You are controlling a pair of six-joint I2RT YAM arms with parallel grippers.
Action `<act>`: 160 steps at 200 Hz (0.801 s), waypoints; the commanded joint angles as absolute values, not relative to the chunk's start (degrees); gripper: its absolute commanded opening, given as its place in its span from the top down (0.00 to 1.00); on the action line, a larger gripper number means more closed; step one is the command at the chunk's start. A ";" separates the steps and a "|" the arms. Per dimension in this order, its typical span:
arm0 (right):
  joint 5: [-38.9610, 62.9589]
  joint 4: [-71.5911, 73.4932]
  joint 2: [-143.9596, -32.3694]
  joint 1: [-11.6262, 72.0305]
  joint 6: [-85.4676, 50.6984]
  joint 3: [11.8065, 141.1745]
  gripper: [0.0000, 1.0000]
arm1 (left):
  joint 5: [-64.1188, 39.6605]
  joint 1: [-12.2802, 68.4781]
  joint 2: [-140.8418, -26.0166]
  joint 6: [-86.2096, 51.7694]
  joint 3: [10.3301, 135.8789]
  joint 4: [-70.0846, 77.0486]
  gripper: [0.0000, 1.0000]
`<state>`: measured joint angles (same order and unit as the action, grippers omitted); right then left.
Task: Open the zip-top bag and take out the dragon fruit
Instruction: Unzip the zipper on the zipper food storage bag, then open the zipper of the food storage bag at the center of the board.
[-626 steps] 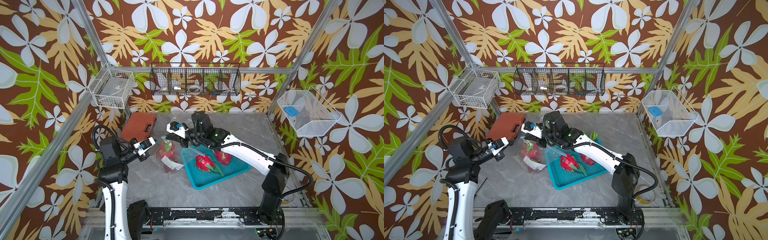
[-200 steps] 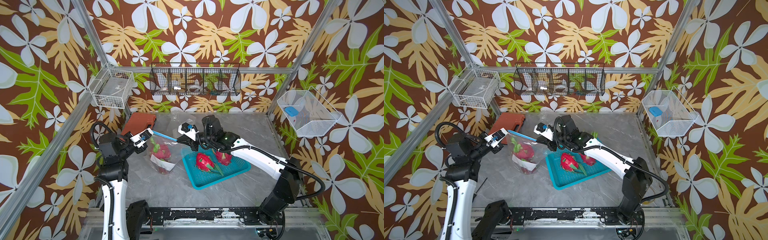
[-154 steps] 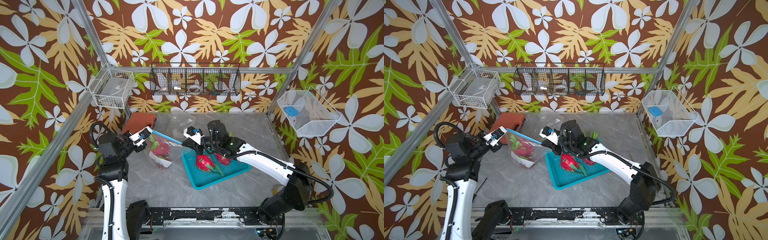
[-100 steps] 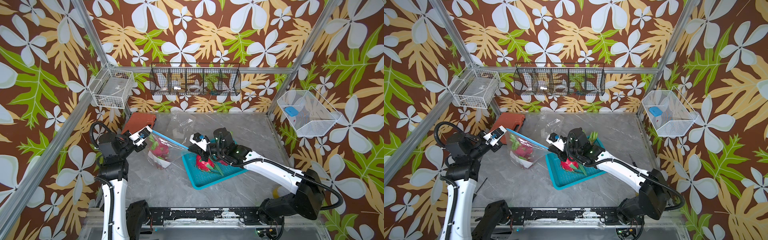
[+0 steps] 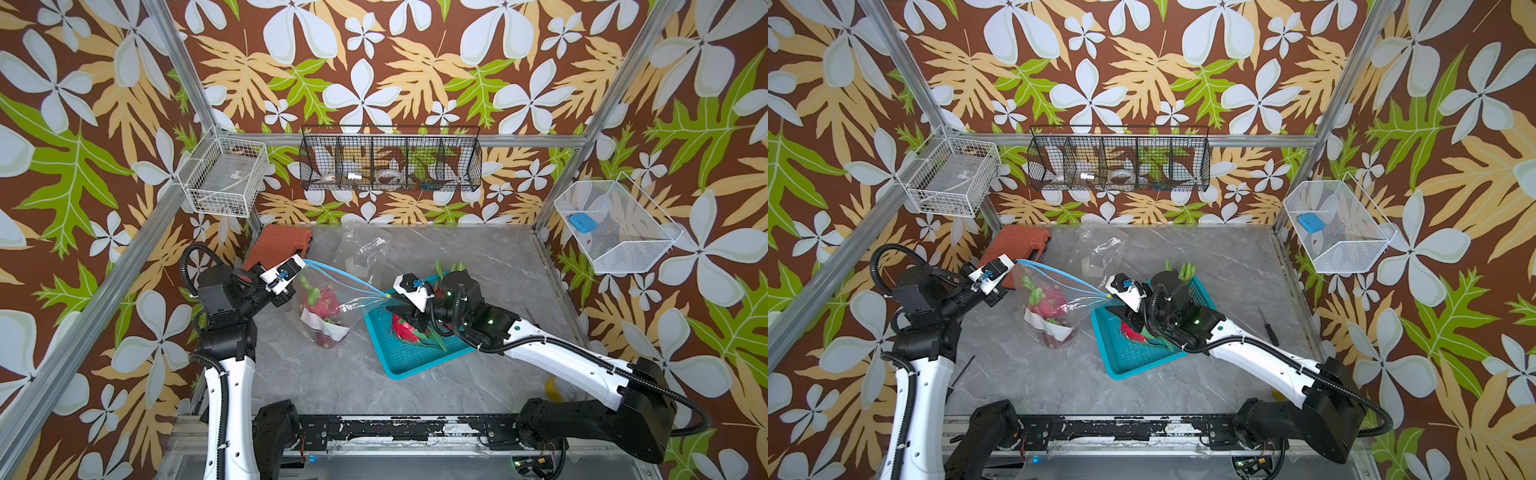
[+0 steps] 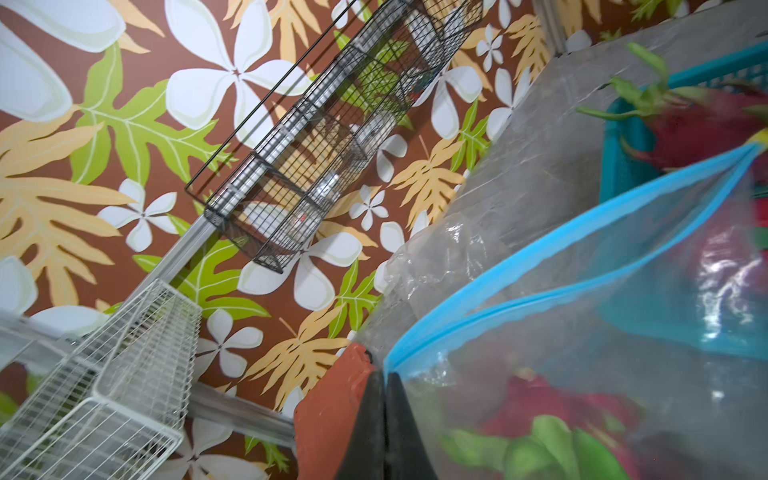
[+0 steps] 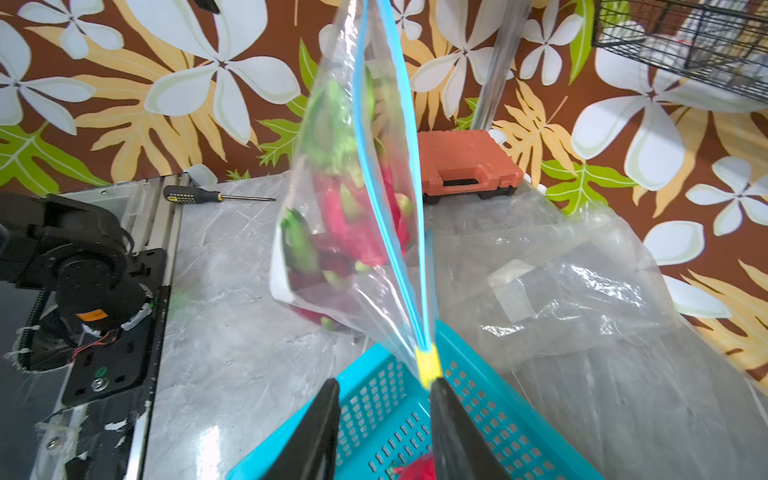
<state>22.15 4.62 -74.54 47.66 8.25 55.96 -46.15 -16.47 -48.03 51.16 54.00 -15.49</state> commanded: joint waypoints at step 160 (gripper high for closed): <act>14.65 9.83 -86.86 48.79 6.82 66.74 0.90 | -58.28 -13.63 -46.96 58.93 52.81 -30.34 1.00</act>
<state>20.75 3.79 -89.36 48.73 9.21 70.87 -57.49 -13.74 -47.22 57.82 52.42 -29.04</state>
